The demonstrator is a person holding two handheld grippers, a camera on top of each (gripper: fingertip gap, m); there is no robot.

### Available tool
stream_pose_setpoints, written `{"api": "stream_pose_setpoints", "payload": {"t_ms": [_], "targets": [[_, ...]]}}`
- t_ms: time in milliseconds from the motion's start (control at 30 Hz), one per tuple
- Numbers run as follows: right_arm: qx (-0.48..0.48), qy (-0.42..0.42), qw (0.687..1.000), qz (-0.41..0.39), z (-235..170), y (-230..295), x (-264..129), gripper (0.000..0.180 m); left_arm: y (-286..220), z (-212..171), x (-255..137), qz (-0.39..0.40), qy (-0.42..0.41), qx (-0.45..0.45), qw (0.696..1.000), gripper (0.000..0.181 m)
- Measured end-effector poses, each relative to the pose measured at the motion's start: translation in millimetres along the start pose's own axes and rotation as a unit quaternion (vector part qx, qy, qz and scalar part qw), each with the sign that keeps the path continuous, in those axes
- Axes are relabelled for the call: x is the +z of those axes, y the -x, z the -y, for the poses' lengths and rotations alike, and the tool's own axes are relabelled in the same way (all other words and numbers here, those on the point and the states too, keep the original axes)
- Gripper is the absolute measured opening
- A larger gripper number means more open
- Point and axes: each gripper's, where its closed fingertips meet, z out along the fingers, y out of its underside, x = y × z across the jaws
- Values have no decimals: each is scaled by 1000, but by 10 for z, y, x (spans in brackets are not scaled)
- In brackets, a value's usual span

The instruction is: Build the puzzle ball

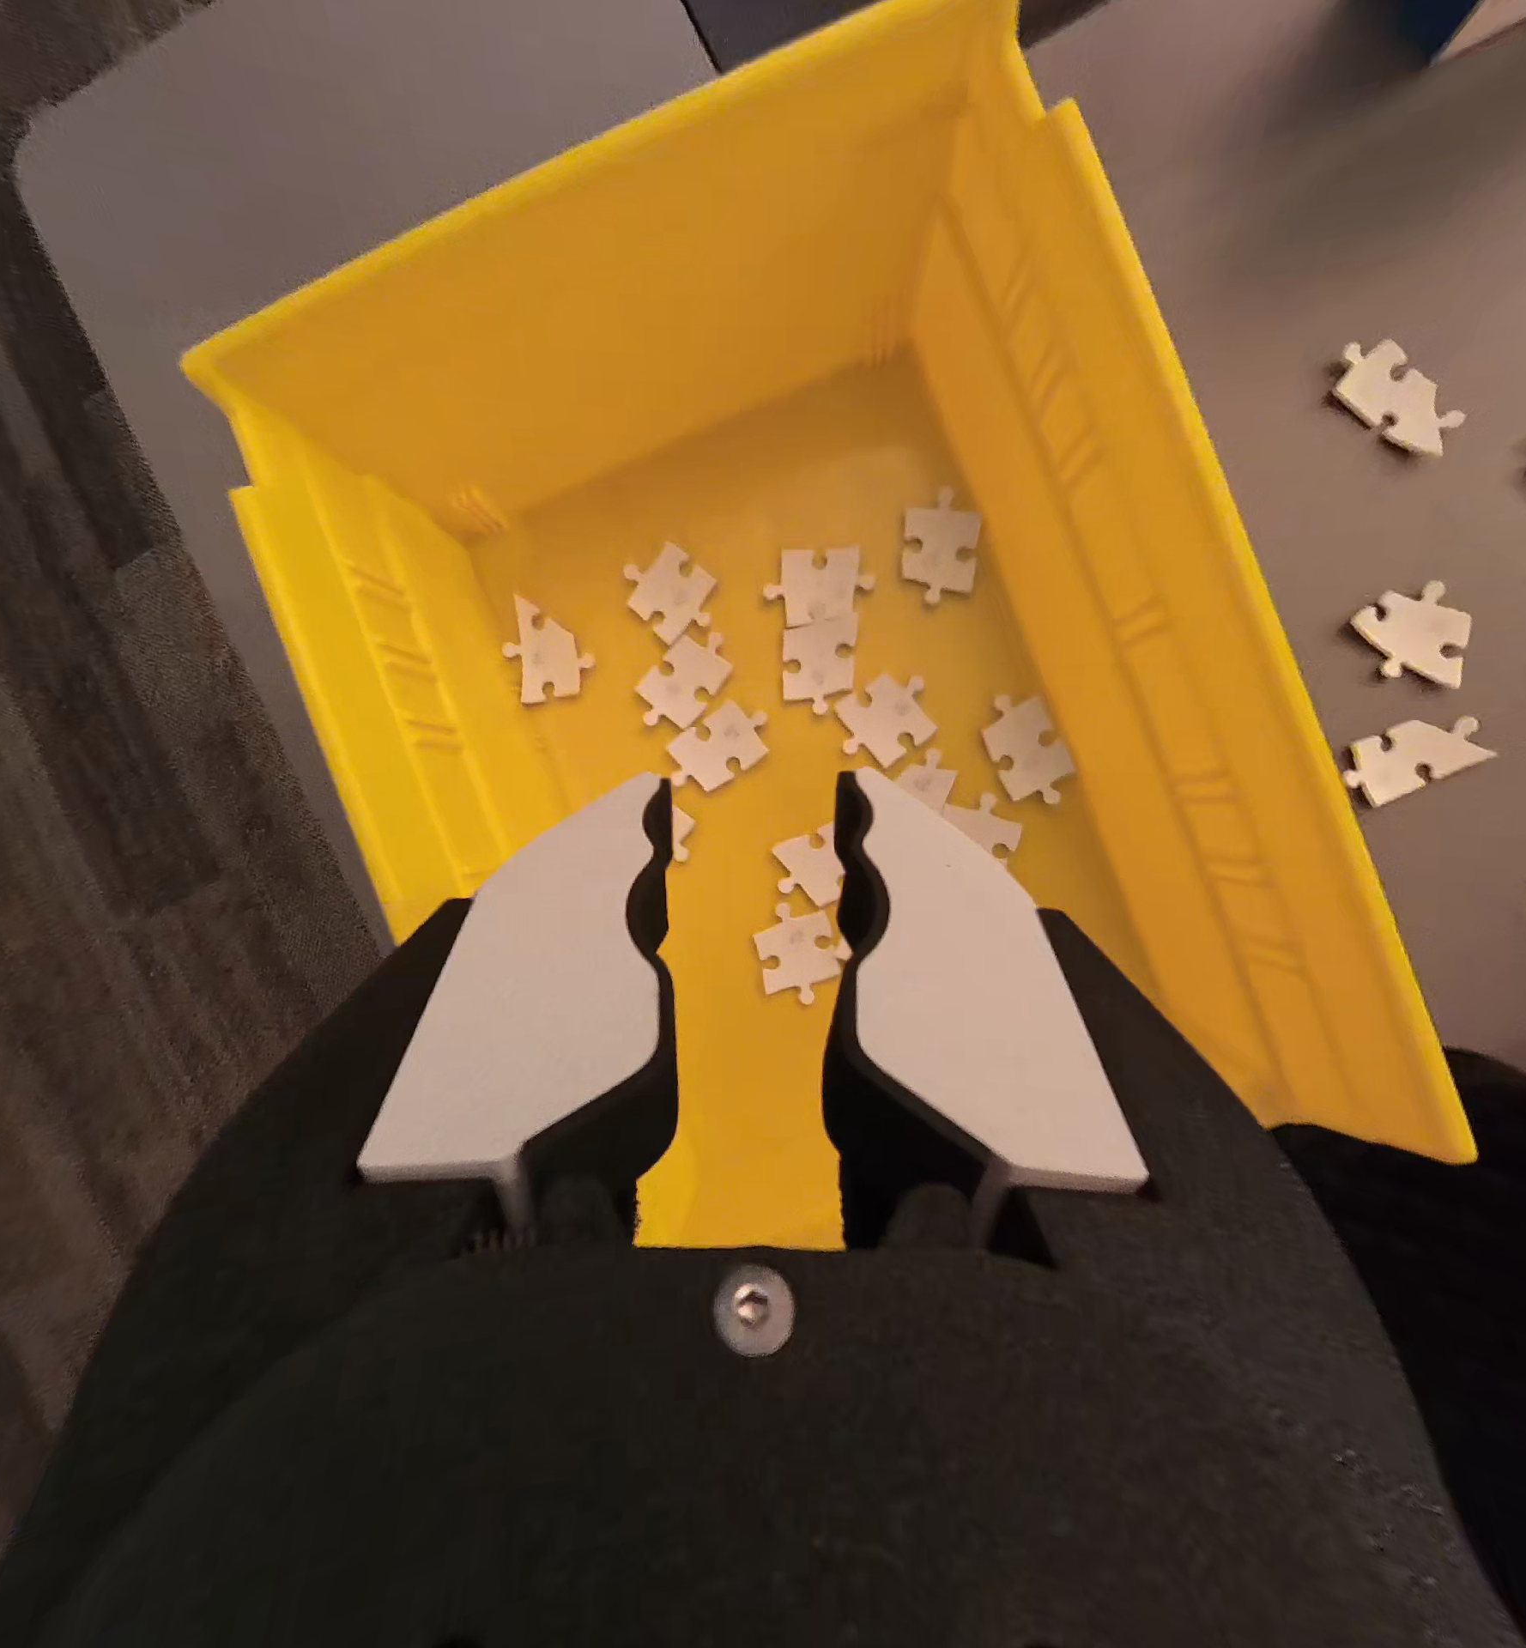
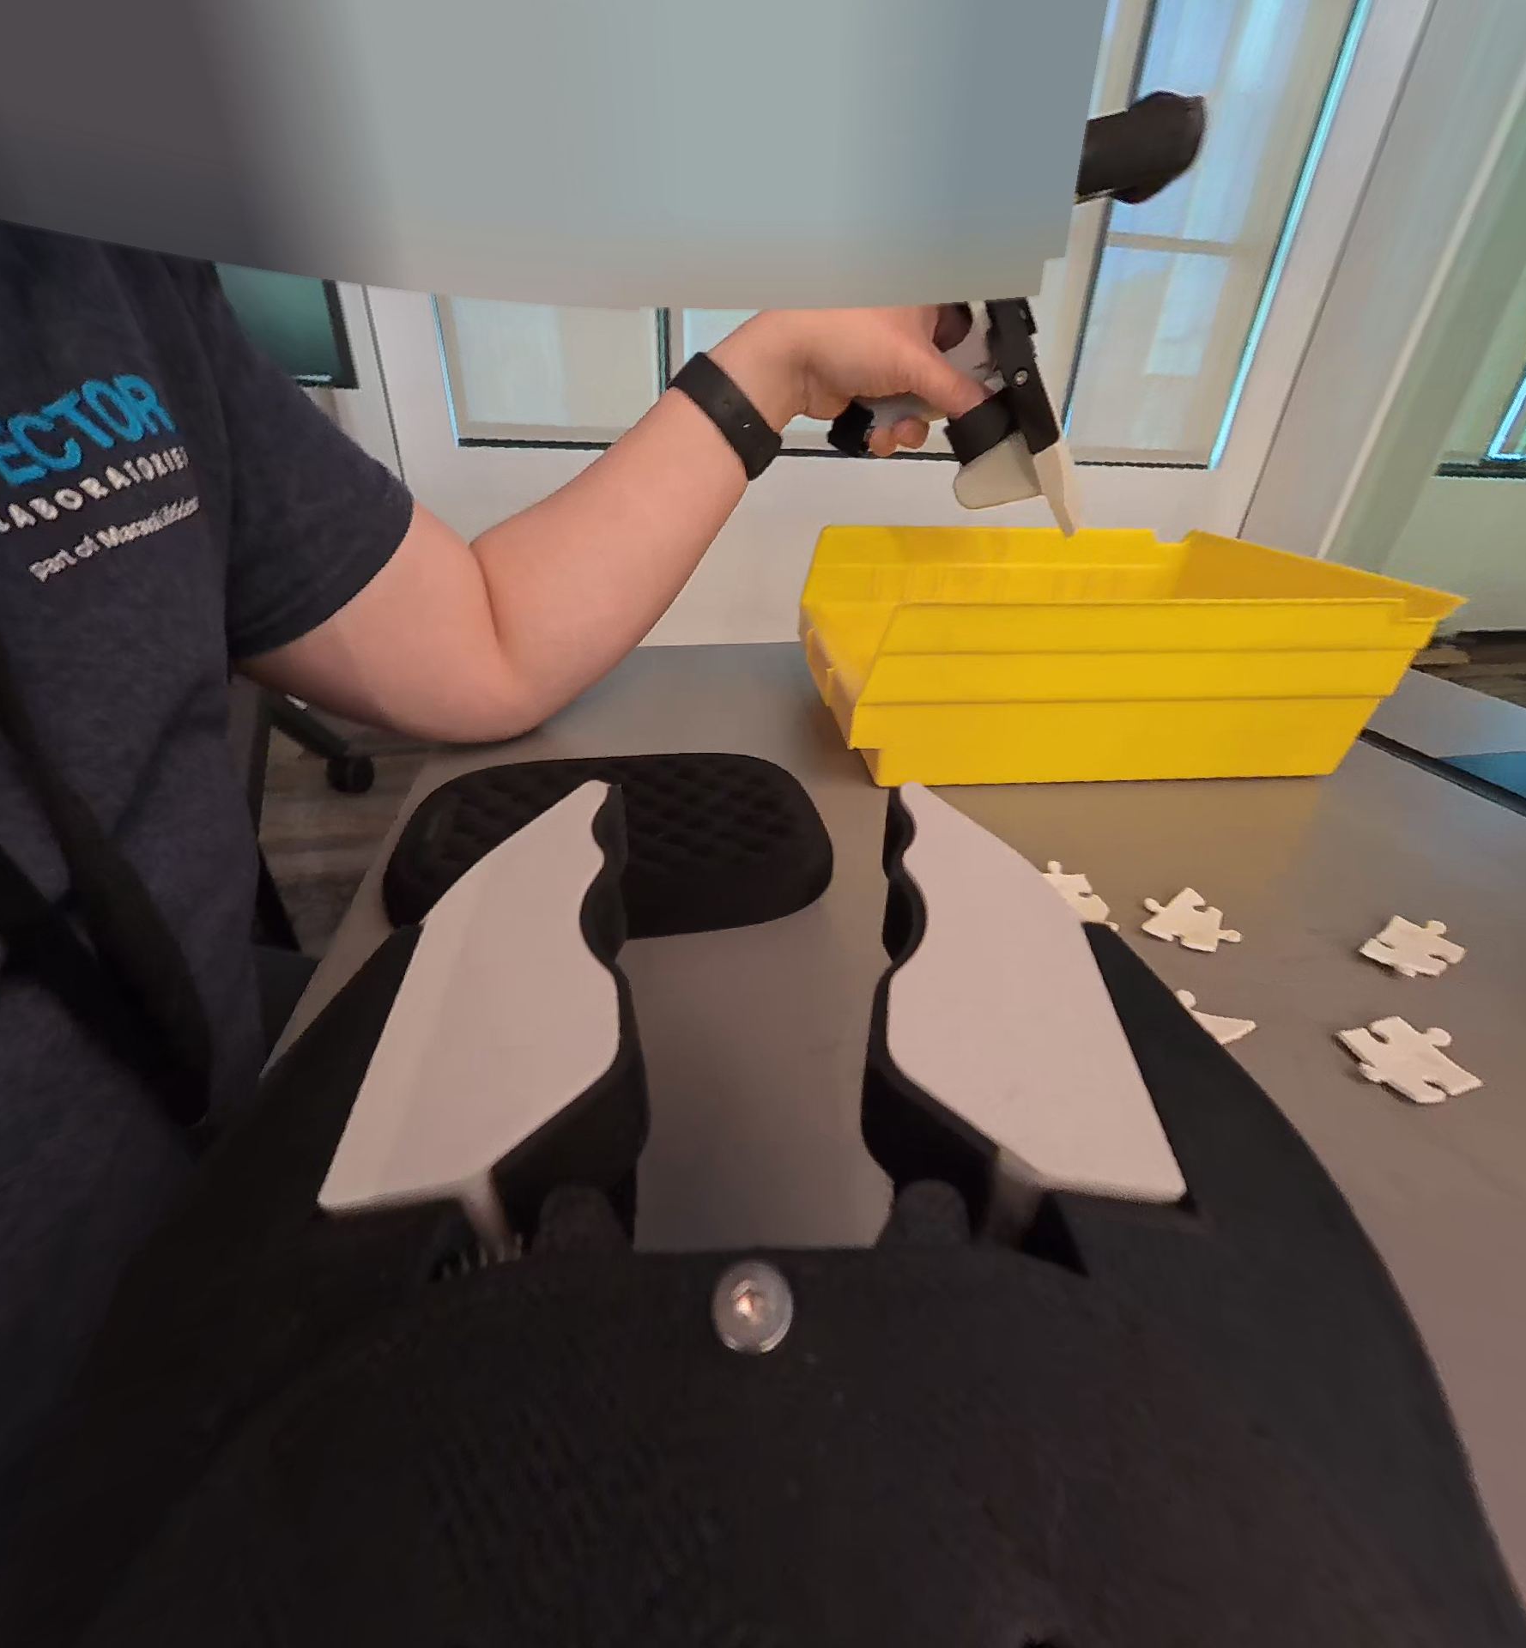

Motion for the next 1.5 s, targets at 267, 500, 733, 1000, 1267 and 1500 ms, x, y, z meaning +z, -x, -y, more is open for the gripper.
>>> {"api": "stream_pose_setpoints", "payload": {"t_ms": [267, 500, 733, 1000, 1267, 1500], "targets": [[18, 13, 999, -43, -78, -188, -12, 59, 35, 529, -266, -18, -169, -33, 985, 39], [19, 17, 997, -76, -99, -279, -15, 58, -37, 857, -983, -25, -355, -42, 934, 69], [2, -7, 997, -73, -38, -292, -66, 54, -94, 886, -1318, -27, -439, -36, 898, 81], [32, -21, 998, -44, 57, -299, 46, 60, -84, 868, -1510, -23, -483, -18, 875, 84], [-6, 10, 997, -82, -27, -362, 14, 35, 153, 721, -1440, 51, -440, 7, 896, 75], [-87, 50, 994, -41, -91, -213, 166, 1, 256, 600, -908, 130, -309, 69, 940, 40]]}}
